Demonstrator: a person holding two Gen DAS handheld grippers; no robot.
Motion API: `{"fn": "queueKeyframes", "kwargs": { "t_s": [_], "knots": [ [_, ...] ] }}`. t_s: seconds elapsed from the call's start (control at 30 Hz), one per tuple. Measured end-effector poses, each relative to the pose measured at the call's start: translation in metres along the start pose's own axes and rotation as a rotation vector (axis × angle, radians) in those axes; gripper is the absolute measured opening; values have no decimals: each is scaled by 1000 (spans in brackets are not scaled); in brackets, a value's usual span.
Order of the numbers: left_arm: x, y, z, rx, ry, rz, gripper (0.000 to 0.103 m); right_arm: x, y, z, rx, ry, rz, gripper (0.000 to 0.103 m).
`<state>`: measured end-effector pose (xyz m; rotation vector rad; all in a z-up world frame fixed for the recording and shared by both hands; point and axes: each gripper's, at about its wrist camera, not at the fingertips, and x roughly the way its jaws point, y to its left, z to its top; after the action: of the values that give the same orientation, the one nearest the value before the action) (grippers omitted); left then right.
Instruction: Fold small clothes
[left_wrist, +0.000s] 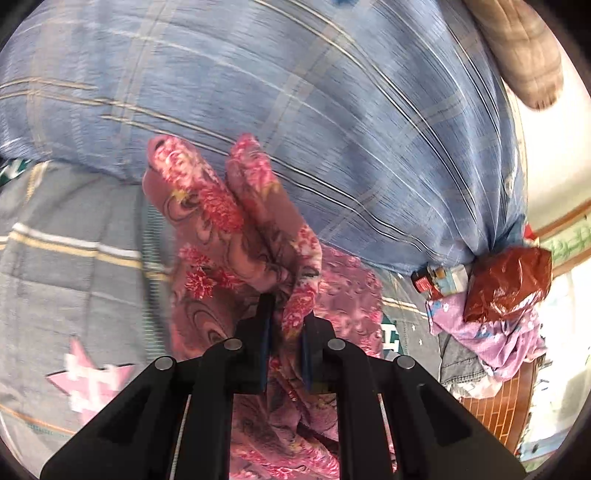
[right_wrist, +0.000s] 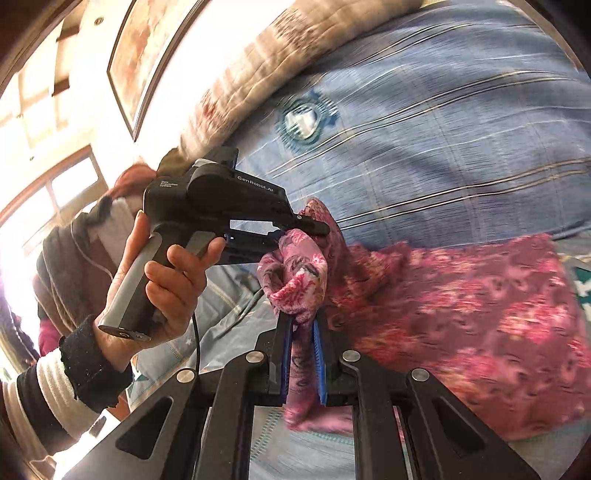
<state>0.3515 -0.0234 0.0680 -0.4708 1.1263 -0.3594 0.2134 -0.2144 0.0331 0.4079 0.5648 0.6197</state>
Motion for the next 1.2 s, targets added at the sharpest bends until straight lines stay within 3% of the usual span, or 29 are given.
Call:
{"fn": "queueKeyframes", "kwargs": {
  "t_s": [0.13, 0.5, 0.67, 0.77, 0.83, 0.9, 0.97, 1.0, 1.03, 1.07, 1.1, 1.2],
  "knots": [
    [32, -36, -5, 36, 47, -12, 10, -26, -33, -4, 82, -45, -30, 10],
    [136, -110, -29, 145, 203, 85, 11, -76, -121, -33, 324, -140, -67, 10],
    [162, -131, -37, 242, 233, 195, 14, -77, -152, -42, 422, -95, -111, 14],
    [156, -128, -38, 256, 232, 201, 15, -73, -163, -48, 468, -48, -146, 18],
    [137, -123, -33, 239, 216, 139, 18, -80, -163, -45, 464, -59, -173, 28],
    [103, -111, -24, 201, 169, 61, 23, -100, -158, -35, 432, -130, -198, 35],
    [67, -93, -17, 177, 108, 15, 41, -121, -156, -26, 420, -209, -223, 47],
    [56, -85, -14, 169, 78, 22, 56, -130, -154, -19, 414, -249, -226, 51],
    [44, -76, -12, 163, 43, 33, 61, -134, -154, -10, 403, -261, -218, 58],
    [35, -64, -10, 159, 9, 53, 61, -130, -155, 0, 387, -245, -206, 64],
    [30, -49, -8, 148, -3, 80, 61, -116, -156, 18, 353, -172, -197, 65],
    [37, -5, -10, 44, 42, 59, 60, -71, -167, 51, 344, -13, -103, 65]
  ]
}}
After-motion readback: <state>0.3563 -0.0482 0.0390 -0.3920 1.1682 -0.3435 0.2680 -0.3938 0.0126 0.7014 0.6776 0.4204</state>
